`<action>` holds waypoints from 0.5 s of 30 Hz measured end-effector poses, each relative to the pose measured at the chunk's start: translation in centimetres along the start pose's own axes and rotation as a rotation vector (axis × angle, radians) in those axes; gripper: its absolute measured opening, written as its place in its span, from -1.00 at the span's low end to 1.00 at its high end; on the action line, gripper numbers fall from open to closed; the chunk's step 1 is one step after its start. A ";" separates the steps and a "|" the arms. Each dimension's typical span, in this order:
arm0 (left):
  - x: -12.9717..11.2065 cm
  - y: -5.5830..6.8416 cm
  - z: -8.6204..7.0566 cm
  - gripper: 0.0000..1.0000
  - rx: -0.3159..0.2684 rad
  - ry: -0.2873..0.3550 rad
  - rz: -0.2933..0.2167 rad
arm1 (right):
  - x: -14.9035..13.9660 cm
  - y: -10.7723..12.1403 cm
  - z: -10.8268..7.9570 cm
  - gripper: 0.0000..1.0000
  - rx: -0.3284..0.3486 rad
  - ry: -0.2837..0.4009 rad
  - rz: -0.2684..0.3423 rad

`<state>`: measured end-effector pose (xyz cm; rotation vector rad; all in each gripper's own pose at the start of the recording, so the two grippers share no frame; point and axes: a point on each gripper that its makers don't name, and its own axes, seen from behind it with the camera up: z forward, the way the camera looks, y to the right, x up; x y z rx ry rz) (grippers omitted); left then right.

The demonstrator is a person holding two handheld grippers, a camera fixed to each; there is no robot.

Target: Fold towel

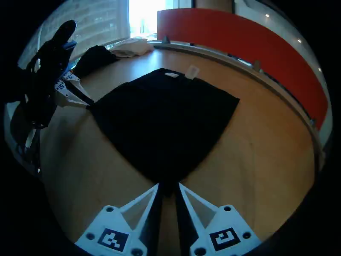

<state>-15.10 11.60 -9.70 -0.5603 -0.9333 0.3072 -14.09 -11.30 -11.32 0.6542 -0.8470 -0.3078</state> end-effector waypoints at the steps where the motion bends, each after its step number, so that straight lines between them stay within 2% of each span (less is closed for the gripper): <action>1: 0.0 0.1 0.0 -0.71 -0.001 0.001 -0.002 | 0.0 0.1 0.0 -0.65 -0.005 0.001 0.001; 9: 0.0 0.8 -0.1 -0.79 0.014 0.016 0.009 | 0.6 0.7 -0.1 -0.72 -0.030 0.014 0.000; 15: 0.2 1.3 -0.5 -0.79 0.000 0.020 -0.022 | 0.9 1.1 -0.8 -0.72 -0.033 0.020 0.000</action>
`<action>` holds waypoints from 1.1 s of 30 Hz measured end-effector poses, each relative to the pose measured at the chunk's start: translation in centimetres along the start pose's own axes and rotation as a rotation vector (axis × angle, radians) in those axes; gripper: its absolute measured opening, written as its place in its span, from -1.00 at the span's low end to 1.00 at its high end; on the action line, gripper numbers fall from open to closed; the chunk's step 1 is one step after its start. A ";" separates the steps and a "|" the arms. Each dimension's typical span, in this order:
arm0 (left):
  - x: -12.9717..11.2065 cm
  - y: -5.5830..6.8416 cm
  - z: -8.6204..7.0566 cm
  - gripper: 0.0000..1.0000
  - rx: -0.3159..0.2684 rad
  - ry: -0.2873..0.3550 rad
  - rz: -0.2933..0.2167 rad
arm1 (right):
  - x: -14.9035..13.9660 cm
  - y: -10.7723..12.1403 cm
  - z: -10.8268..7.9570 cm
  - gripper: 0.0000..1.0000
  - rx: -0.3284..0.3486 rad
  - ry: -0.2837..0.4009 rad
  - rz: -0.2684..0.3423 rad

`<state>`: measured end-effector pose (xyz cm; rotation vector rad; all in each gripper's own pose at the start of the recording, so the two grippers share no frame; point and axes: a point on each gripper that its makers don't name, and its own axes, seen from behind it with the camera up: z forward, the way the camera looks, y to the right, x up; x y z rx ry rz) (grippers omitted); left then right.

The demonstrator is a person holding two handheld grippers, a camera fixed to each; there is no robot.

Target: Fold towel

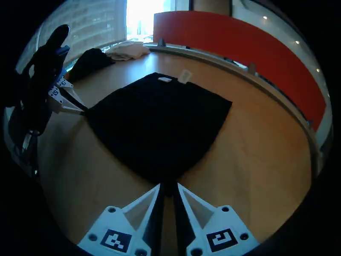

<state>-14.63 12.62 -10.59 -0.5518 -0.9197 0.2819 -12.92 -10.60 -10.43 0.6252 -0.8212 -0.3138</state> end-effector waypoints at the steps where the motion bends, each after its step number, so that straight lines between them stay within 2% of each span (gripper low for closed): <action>1: 0.1 0.0 -0.2 -0.79 0.000 0.003 -0.007 | 0.1 0.0 -0.2 -0.72 0.001 0.001 0.001; 12: 1.3 0.3 -2.9 -0.79 0.006 0.022 -0.052 | 1.9 -0.5 -2.9 -0.72 0.022 0.021 -0.015; 21: 1.8 1.5 -6.1 -0.79 0.007 0.027 -0.101 | 3.5 -1.2 -6.4 -0.72 0.029 0.030 -0.050; 33: 2.3 3.5 -10.4 -0.79 -0.020 0.023 -0.149 | 4.5 -2.5 -10.7 -0.72 0.035 0.028 -0.044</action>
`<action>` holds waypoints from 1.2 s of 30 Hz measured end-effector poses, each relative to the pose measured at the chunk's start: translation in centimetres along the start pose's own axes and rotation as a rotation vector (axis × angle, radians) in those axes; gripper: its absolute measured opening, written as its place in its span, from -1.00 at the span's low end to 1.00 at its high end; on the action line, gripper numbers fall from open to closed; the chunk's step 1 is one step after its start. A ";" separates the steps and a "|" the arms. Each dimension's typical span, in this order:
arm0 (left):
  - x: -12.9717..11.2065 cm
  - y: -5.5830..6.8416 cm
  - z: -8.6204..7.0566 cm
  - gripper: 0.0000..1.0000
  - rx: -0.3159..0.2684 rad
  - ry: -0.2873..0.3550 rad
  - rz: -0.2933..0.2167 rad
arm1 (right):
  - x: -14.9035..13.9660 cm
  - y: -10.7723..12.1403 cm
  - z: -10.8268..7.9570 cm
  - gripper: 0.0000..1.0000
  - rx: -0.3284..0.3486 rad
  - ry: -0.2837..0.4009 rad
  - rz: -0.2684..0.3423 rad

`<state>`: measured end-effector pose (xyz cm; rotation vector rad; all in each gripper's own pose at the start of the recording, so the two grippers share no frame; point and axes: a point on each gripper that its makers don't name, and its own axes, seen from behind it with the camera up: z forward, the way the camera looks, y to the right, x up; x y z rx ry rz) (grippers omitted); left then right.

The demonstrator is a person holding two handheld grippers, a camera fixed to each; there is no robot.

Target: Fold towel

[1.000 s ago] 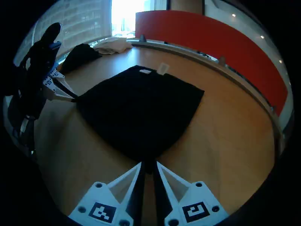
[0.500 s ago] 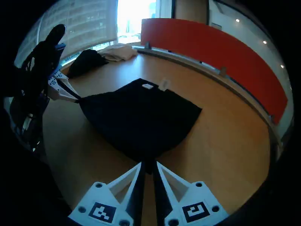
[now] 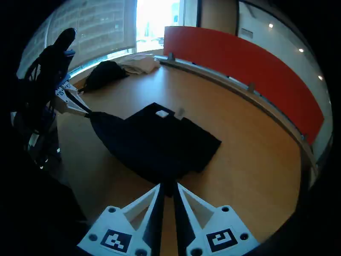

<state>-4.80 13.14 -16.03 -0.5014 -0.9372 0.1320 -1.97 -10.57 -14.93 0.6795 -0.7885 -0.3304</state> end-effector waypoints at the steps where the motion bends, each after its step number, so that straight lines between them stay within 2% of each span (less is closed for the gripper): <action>1: 0.0 0.1 -0.3 -0.79 -0.002 0.000 -0.004 | 0.0 -0.1 -0.3 -0.72 0.002 0.000 0.004; 9: 0.4 0.5 -1.5 -0.79 -0.011 0.004 -0.024 | -0.2 -1.0 -1.6 -0.72 0.015 -0.012 0.010; 20: 1.7 -0.2 -1.1 -0.79 -0.002 0.020 -0.021 | 0.5 -0.4 -1.1 -0.72 0.005 -0.010 0.004; 27: 3.8 -1.1 -0.2 -0.79 0.004 0.048 -0.023 | 1.5 1.2 0.1 -0.72 -0.012 -0.011 0.011; 36: 7.1 -2.5 2.0 -0.79 0.018 0.086 -0.001 | 2.8 3.9 2.2 -0.72 -0.048 -0.017 -0.008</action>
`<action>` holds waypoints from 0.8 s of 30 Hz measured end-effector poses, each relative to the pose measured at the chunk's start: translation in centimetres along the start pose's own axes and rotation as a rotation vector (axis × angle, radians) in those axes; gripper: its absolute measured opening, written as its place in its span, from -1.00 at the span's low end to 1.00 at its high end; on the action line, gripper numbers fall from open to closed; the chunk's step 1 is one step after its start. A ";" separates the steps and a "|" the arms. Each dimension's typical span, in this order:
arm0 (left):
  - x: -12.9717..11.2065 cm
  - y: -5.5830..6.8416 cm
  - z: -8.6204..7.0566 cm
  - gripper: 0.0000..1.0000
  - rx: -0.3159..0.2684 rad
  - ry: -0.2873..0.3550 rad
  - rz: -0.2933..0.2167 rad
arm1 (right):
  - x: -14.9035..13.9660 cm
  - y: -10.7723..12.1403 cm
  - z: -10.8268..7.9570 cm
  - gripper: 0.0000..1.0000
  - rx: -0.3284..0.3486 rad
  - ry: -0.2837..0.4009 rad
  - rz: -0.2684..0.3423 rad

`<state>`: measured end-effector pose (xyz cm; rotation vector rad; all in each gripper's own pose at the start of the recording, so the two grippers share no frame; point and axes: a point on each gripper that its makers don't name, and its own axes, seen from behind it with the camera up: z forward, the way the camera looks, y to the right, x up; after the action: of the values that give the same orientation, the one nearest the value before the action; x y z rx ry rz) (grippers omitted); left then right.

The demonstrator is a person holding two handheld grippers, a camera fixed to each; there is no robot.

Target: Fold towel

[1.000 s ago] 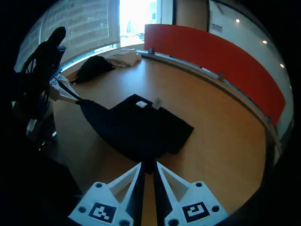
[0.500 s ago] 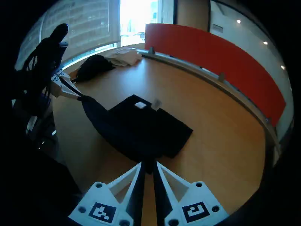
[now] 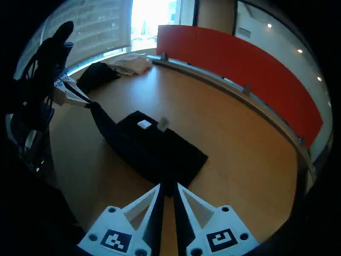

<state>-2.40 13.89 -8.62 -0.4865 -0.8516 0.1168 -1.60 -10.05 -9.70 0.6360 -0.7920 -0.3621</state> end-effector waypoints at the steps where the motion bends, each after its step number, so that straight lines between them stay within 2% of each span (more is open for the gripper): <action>1: 0.3 -0.1 0.3 -0.79 0.001 0.002 0.001 | 0.1 0.3 0.3 -0.72 -0.004 -0.002 -0.001; 9: 2.2 -0.9 2.8 -0.80 0.001 0.014 0.010 | 0.8 2.4 2.3 -0.72 -0.026 -0.010 0.033; 15: 2.2 -1.5 3.9 -0.80 0.003 0.004 0.015 | 0.6 3.1 3.4 -0.72 -0.028 -0.013 0.062; 24: 1.6 -1.7 5.6 -0.79 0.005 -0.014 0.021 | -0.1 3.5 4.9 -0.72 -0.031 -0.032 0.069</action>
<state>-5.70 14.87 -3.58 -0.4905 -0.8595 0.1413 -5.05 -9.29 -4.89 0.5740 -0.8355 -0.3215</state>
